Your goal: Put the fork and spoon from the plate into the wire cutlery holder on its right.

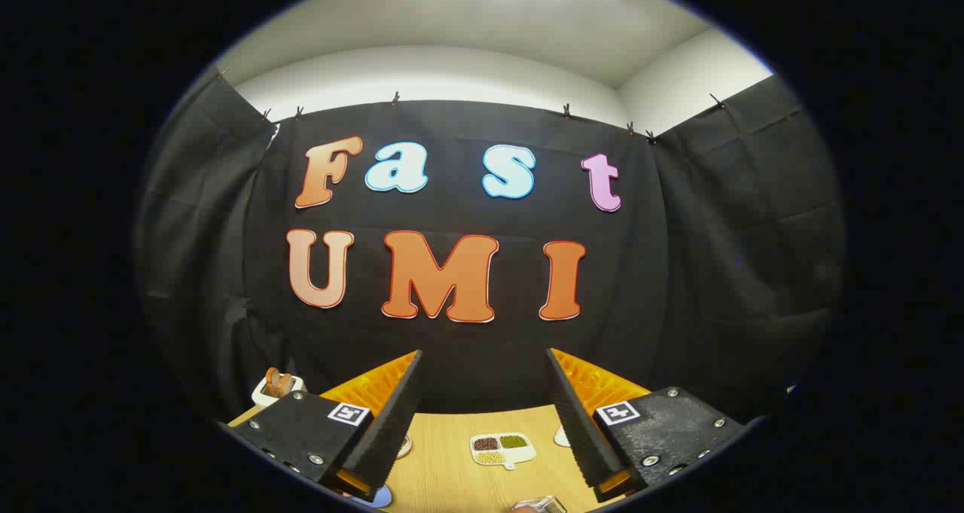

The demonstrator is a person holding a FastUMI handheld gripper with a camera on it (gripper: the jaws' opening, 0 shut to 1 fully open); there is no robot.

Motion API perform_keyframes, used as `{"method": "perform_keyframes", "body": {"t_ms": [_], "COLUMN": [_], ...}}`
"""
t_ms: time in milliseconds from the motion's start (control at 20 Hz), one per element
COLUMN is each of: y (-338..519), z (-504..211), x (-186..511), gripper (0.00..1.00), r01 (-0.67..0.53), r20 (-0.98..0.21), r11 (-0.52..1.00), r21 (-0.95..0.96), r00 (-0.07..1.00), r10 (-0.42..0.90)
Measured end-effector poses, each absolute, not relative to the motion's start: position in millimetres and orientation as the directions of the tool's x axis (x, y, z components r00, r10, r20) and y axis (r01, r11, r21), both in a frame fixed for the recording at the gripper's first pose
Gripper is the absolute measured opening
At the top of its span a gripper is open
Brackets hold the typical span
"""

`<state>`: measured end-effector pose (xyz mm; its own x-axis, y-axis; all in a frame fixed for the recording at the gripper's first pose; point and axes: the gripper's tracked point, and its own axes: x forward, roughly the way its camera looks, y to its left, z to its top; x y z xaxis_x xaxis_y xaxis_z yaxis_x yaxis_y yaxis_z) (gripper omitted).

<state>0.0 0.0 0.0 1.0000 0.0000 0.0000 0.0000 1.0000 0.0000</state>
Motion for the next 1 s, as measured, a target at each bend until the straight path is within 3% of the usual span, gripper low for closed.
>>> {"method": "perform_keyframes", "body": {"t_ms": [1000], "y": [8], "z": [-17], "x": [2], "gripper": [0.94], "r01": [-0.036], "r20": [-0.025], "r11": [0.999], "r21": [0.036], "r00": [0.999], "r10": [0.036]}}
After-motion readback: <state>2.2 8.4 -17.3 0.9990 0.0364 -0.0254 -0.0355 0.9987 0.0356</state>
